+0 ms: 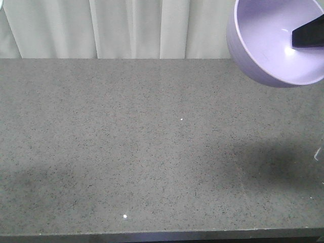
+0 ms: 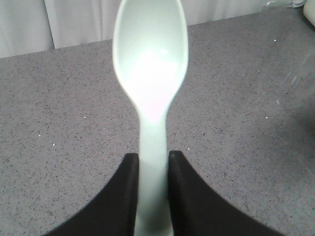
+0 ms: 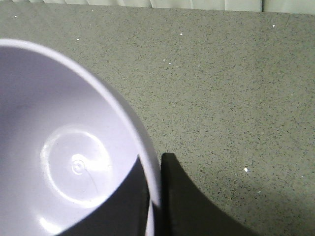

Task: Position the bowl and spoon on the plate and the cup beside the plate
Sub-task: 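Drive the base away from the counter, holding spoon and bowl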

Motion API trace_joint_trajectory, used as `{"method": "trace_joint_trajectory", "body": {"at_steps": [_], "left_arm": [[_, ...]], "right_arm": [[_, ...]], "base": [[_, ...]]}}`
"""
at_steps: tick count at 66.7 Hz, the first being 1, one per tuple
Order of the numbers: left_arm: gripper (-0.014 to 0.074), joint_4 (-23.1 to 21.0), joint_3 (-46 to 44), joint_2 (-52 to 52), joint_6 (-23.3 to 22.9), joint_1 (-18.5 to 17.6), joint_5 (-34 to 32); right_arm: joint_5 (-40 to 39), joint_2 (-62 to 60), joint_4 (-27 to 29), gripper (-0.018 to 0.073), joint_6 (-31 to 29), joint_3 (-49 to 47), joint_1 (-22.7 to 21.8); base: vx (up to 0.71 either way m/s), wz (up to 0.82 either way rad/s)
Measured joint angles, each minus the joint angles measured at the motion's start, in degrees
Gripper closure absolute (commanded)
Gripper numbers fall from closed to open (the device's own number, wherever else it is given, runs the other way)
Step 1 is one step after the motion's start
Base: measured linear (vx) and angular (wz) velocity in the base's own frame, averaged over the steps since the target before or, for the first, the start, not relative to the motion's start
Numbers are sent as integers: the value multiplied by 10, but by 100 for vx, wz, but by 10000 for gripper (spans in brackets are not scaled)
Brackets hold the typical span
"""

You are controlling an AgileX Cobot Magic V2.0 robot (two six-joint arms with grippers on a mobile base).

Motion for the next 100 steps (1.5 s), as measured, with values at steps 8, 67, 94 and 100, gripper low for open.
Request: {"method": "trace_joint_trajectory", "body": {"at_steps": [8,67,94,100], "left_arm": [[604,0,0,0,0,0,0],[604,0,0,0,0,0,0],[604,0,0,0,0,0,0],[604,1,0,0,0,0,0]], "right_arm": [[0,0,0,566,0,0,0],[1,0,0,566,0,0,0],[2,0,0,566,0,0,0],[2,0,0,566,0,0,0]], "base": [[0,0],[0,-1],[-1,-11],[-1,-19]]}}
